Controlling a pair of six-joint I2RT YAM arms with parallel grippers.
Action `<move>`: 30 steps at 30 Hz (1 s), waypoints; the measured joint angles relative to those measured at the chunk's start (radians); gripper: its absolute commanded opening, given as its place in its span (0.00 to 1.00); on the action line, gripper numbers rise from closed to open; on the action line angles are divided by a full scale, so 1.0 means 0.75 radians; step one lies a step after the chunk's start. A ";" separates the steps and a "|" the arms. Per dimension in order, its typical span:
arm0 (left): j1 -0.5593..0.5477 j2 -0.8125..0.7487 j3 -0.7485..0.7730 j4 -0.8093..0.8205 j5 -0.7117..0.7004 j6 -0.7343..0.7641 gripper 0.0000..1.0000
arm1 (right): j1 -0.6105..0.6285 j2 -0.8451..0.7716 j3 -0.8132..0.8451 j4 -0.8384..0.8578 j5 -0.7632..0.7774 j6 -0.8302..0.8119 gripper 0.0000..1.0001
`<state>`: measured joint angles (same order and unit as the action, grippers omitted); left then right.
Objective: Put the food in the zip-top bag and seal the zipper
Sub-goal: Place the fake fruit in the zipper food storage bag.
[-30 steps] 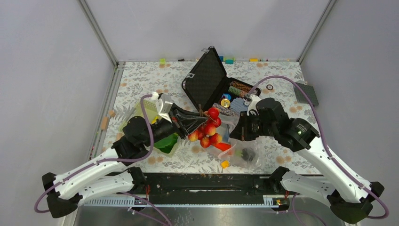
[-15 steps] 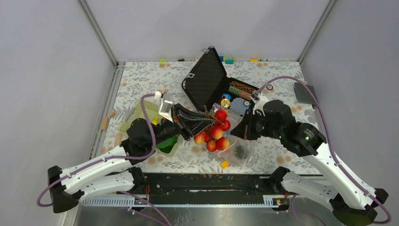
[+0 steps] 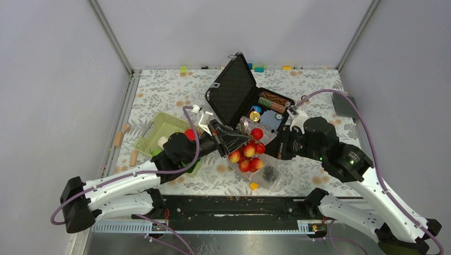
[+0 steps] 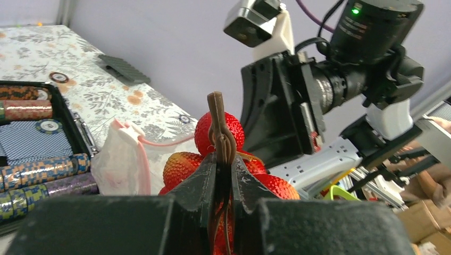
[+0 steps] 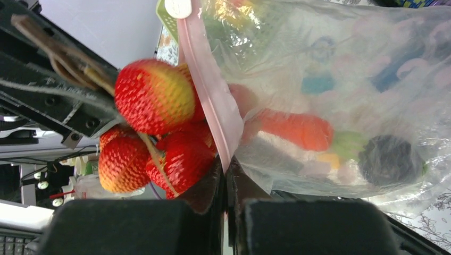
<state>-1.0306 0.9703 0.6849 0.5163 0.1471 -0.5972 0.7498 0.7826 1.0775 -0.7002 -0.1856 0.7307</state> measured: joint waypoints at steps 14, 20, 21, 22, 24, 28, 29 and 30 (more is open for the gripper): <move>-0.027 0.005 -0.004 -0.149 -0.108 0.185 0.00 | -0.002 -0.015 -0.029 0.048 -0.039 0.016 0.00; -0.028 0.011 -0.012 -0.174 -0.074 0.243 0.00 | -0.002 -0.033 -0.038 0.083 -0.060 0.026 0.00; -0.028 0.011 -0.012 -0.180 -0.061 0.257 0.00 | -0.002 -0.036 -0.038 0.084 -0.060 0.027 0.00; -0.028 0.011 -0.012 -0.188 -0.051 0.274 0.00 | -0.002 -0.038 -0.039 0.084 -0.059 0.030 0.00; -0.029 0.009 -0.012 -0.214 -0.049 0.293 0.00 | -0.002 -0.044 -0.041 0.084 -0.059 0.032 0.00; -0.029 0.010 -0.012 -0.250 -0.051 0.303 0.00 | -0.002 -0.049 -0.046 0.087 -0.060 0.036 0.00; -0.030 0.013 -0.012 -0.249 -0.052 0.301 0.00 | -0.002 -0.049 -0.050 0.094 -0.061 0.037 0.00; -0.030 0.020 -0.012 -0.244 -0.056 0.294 0.00 | -0.002 -0.049 -0.058 0.111 -0.066 0.041 0.00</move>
<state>-1.0531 0.9852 0.6762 0.3332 0.1047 -0.3767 0.7486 0.7460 1.0336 -0.6167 -0.2348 0.7612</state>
